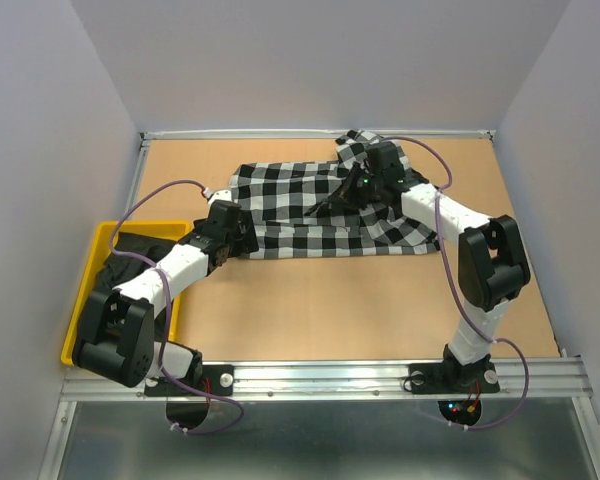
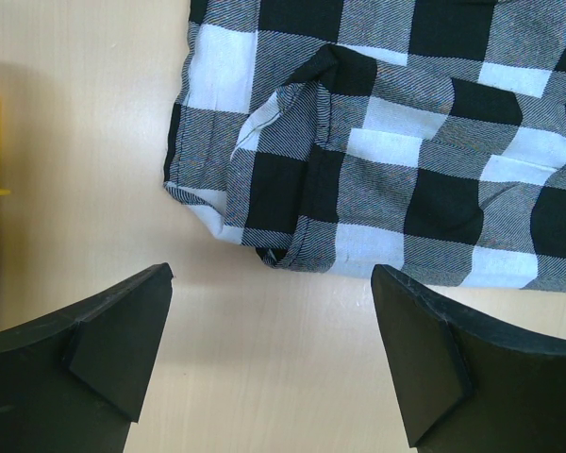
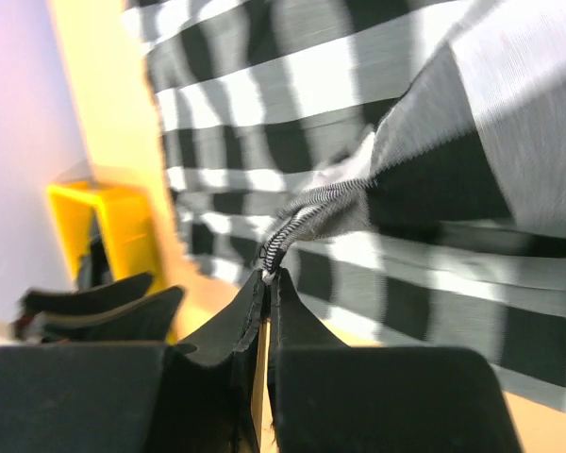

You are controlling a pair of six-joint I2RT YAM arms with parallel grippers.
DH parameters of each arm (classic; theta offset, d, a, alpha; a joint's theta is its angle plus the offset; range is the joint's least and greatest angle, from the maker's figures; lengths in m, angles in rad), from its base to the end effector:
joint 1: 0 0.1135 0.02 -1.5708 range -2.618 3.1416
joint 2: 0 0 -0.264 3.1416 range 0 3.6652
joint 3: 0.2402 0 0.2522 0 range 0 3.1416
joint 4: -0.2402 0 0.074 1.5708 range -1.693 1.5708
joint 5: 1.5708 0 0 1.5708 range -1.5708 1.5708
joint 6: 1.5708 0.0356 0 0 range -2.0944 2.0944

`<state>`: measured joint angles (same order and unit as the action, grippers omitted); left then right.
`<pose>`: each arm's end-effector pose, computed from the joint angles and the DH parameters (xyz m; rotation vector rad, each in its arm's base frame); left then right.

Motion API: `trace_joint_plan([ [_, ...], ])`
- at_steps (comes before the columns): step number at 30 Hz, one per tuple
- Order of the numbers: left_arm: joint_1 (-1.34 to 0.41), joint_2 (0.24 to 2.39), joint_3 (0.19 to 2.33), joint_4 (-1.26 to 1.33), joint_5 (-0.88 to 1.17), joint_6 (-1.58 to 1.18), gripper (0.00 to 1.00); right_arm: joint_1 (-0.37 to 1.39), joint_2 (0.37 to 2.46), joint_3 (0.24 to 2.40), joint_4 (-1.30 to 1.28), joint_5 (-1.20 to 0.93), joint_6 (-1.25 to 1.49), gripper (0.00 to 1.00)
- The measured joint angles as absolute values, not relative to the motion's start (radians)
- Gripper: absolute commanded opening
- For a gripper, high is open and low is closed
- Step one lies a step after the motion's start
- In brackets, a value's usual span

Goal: Fold and stack the long sleeve shirts
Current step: Fold the shirt

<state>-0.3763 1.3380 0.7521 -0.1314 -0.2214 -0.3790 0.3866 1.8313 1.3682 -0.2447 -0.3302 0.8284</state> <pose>0.2617 -0.0950 0.2134 -0.1177 2.2681 -0.1459 0.3807 0.1675 0.2428 0.3513 2.4168 0.9731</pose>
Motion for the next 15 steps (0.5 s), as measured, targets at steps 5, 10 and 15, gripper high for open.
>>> trace_joint_plan([
  [5,-0.377,1.330,0.752,-0.131,-0.221,-0.380,0.99,0.464,1.833,1.410,-0.211,-0.333,0.875,0.01],
  [10,-0.377,1.291,0.752,-0.127,-0.218,-0.383,0.99,0.511,1.833,1.420,-0.174,-0.333,0.916,0.01],
  [15,-0.376,1.272,0.752,-0.113,-0.218,-0.384,0.99,0.538,1.837,1.420,-0.142,-0.325,0.950,0.01],
])
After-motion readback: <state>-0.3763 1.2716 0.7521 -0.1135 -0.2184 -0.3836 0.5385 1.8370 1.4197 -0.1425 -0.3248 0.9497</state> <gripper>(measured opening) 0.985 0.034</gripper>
